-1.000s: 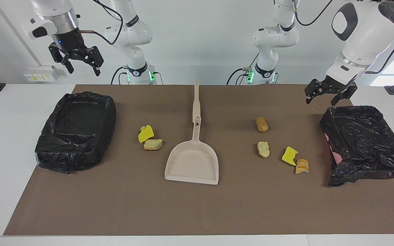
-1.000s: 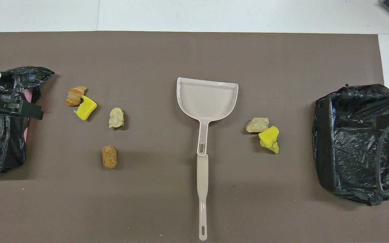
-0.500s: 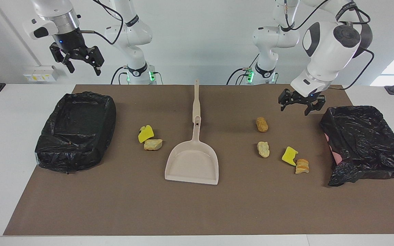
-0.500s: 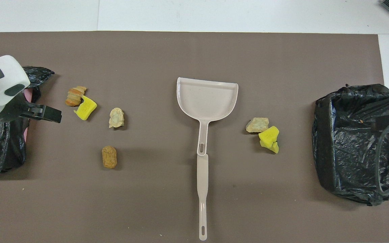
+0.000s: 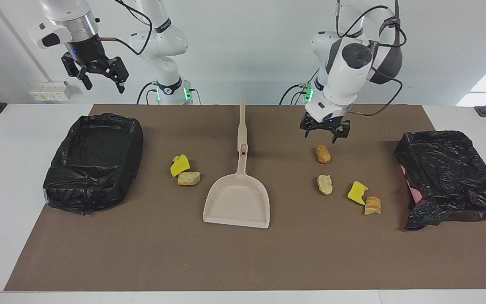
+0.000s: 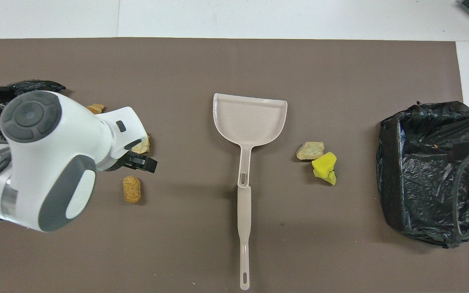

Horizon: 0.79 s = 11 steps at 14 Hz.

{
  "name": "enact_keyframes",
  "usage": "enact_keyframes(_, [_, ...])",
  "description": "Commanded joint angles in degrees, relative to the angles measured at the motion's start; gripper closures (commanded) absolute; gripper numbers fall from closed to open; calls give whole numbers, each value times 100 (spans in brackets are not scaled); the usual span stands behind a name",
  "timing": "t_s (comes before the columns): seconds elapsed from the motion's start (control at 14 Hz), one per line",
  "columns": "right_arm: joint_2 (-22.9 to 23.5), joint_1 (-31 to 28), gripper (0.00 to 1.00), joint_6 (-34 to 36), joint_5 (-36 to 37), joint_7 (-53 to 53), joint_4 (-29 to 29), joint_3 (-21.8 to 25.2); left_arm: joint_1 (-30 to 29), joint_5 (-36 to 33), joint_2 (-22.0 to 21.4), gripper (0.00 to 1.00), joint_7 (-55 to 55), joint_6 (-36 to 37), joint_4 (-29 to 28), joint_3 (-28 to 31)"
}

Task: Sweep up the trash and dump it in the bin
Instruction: 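Grasp the wooden brush handle with the left gripper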

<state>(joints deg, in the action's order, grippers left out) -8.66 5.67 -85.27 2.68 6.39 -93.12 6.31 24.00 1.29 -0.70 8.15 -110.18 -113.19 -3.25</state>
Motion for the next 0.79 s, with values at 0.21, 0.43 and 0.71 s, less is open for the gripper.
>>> enact_keyframes(0.21, [-136,-48,0,-16,-57,-147,-154,-16,1299,11,25,0,1538,-1505,-1030,105])
enact_keyframes(0.43, [-136,-48,0,-7,-57,-147,-163,-16,2045,11,87,0,2267,-1638,-1179,105])
enact_keyframes(0.71, [-162,-48,0,-7,-57,-147,-198,-16,2723,11,96,0,2964,-1999,-1381,105])
